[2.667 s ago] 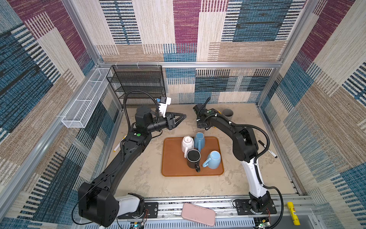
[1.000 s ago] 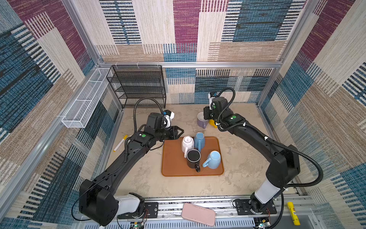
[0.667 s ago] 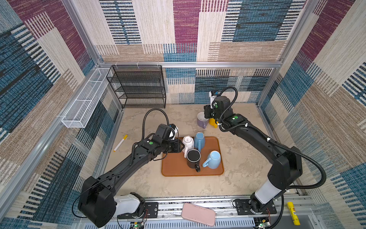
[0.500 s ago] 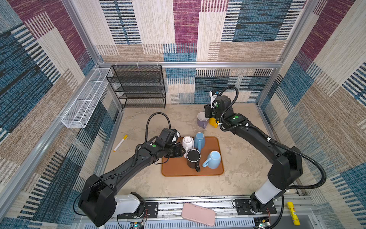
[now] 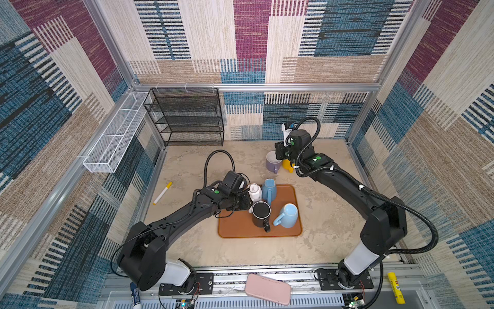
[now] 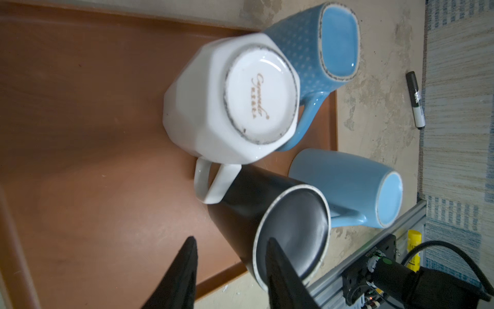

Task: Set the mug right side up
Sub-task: 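Lower the left gripper onto the upside-down white octagonal mug's base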

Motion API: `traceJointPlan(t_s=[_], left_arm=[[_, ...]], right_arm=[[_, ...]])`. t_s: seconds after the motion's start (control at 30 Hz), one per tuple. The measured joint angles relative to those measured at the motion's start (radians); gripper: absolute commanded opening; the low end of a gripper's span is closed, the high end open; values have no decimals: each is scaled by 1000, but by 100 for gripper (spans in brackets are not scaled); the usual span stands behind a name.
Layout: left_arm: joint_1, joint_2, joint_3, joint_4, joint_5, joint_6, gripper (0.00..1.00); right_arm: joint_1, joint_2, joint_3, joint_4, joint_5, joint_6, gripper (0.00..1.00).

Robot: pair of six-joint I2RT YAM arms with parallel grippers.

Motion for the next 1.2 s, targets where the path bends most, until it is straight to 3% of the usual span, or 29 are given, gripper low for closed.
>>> traceJointPlan(t_s=[0.53, 1.2], left_arm=[[0, 163, 155, -71, -54, 14, 35], [-16, 238, 185, -117, -68, 51, 32]], right_arm=[[-1, -2, -35, 0, 1, -1, 24], [-3, -4, -42, 0, 3, -1, 24]])
